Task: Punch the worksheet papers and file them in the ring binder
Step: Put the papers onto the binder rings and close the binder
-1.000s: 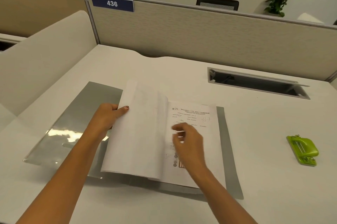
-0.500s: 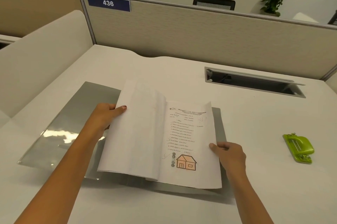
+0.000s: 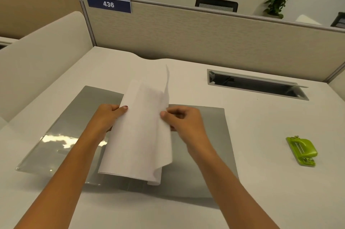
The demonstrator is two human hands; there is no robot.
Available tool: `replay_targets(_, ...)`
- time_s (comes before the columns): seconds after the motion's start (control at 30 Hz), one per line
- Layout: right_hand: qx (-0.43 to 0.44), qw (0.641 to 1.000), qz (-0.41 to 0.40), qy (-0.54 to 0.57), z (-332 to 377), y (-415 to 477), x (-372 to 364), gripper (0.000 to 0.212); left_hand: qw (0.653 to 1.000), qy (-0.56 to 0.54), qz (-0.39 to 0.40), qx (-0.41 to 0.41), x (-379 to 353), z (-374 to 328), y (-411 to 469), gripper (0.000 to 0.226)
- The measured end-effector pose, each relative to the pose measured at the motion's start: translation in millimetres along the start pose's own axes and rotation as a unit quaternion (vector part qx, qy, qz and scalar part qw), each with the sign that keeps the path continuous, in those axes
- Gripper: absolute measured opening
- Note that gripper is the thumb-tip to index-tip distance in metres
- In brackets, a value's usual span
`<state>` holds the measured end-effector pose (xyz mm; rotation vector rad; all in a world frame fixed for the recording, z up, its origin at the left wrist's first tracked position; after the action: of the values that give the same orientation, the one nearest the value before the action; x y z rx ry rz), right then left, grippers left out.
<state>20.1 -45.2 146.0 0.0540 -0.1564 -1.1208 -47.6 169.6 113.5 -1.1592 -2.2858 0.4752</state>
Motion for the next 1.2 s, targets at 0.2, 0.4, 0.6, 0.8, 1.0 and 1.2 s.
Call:
replay_targets(0.2, 0.044, 0.994, 0.071, -0.067, -10, -2, -64, 0.014, 1.000, -0.004, -0.021, 0.003, -1, -2, -2, 0.031)
replay_targets(0.4, 0.080, 0.984, 0.097, -0.126, -21, -14, -100, 0.028, 1.000, 0.008, -0.023, 0.002, -9, -4, -4, 0.048)
replay_targets(0.6, 0.143, 0.971, 0.112, -0.153, -31, -18, -103, 0.028, 0.999, 0.028, -0.029, -0.011, -9, 4, 0, 0.022)
replay_targets(0.8, 0.171, 0.960, 0.041, -0.216, -56, -15, -76, 0.037, 1.000, 0.015, -0.009, 0.022, -1, 3, 0, 0.026)
replay_targets(1.0, 0.108, 0.932, 0.175, -0.298, -107, -19, -69, 0.072, 1.000, -0.001, 0.005, 0.028, 4, 1, 2, 0.025)
replay_targets(1.2, 0.117, 0.932, 0.180, -0.292, -124, -24, -69, 0.070, 0.999, -0.014, 0.002, 0.042, 10, 5, 4, 0.029)
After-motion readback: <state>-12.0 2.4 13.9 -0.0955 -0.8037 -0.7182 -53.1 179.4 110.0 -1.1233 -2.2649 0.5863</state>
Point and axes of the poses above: each hand's wrist, its own y-axis towards the middle knuckle, its own x-axis out of the back of the hand, z = x × y, the point moved 1 cm from there along y, towards the middle knuckle, and after that the axes turned 15 degrees about x, right-handed, at the moved point
